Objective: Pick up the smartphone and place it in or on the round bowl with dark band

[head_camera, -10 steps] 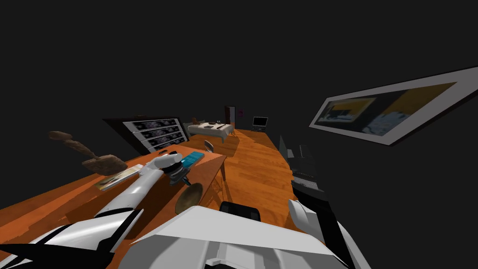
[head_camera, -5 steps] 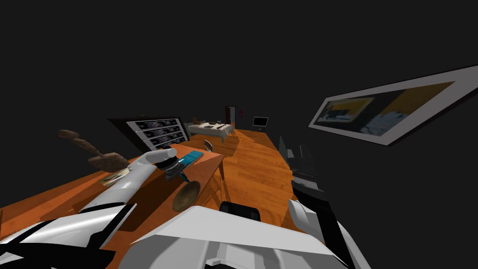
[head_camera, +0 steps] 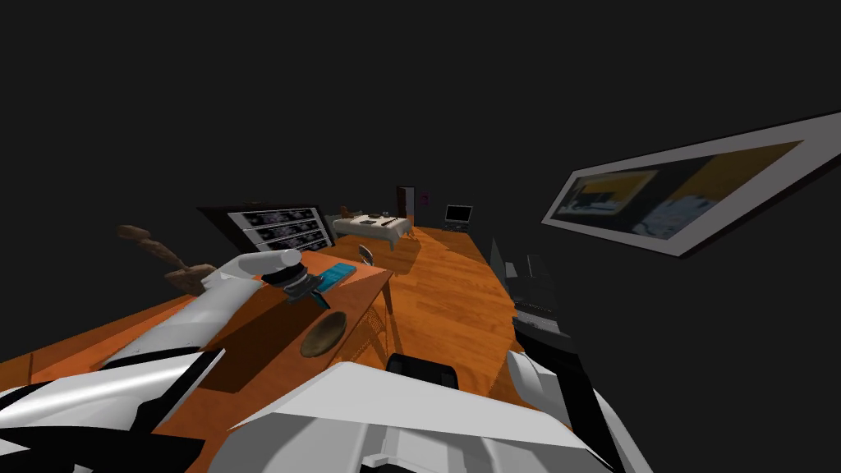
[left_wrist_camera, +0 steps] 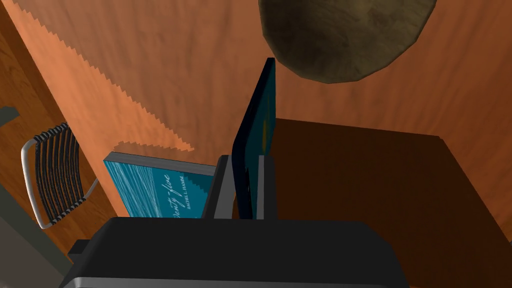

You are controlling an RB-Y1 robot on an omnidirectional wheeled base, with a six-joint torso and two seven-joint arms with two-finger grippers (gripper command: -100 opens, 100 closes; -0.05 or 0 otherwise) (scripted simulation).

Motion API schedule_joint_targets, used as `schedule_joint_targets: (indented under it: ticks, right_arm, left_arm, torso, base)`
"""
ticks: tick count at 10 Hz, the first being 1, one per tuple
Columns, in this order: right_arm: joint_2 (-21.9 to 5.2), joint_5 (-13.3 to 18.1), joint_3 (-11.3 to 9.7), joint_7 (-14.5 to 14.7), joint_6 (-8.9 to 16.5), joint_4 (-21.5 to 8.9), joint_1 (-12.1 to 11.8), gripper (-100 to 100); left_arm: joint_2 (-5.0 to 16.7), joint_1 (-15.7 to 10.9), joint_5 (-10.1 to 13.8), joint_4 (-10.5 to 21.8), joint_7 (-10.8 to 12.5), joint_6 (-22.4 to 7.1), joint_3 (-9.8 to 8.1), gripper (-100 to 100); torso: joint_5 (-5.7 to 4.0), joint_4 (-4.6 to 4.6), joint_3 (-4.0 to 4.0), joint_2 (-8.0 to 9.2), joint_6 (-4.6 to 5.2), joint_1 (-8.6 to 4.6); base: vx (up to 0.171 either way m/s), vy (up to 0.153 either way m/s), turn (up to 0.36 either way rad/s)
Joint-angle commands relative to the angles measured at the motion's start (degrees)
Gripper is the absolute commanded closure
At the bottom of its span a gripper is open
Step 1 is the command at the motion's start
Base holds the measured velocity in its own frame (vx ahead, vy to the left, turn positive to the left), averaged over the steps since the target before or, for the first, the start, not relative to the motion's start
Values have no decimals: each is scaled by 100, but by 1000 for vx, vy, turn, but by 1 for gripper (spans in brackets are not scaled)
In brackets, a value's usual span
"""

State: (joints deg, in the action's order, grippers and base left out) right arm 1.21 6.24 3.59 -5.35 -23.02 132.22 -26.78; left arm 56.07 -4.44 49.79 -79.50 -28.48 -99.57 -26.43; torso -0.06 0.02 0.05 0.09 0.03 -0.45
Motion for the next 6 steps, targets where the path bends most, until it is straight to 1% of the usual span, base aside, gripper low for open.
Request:
schedule_joint_targets:
  ticks: [1, 2, 4, 6]
  right_arm:
    - [0, 0, 0, 0, 0, 0, 0, 0]
    - [0, 0, 0, 0, 0, 0, 0, 0]
    - [0, 0, 0, 0, 0, 0, 0, 0]
    - [0, 0, 0, 0, 0, 0, 0, 0]
  left_arm:
    - [212, 4, 180, -109, -42, -131, -92, 100]
    - [351, -11, 290, -153, -63, -331, -140, 100]
    - [463, -23, 377, -182, -76, -620, -176, 100]
    - [543, -31, 438, -196, -84, -959, -202, 100]
  torso:
    - [0, 0, 0, 0, 0, 0]
    - [-1, 2, 3, 4, -2, -1]
    - [3, 2, 4, 6, 1, -1]
    - [8, 3, 5, 7, -1, 17]
  base:
    - [-21, -80, 15]
    - [-13, -92, 33]
    - [-17, -65, 18]
    - [-8, -30, 10]
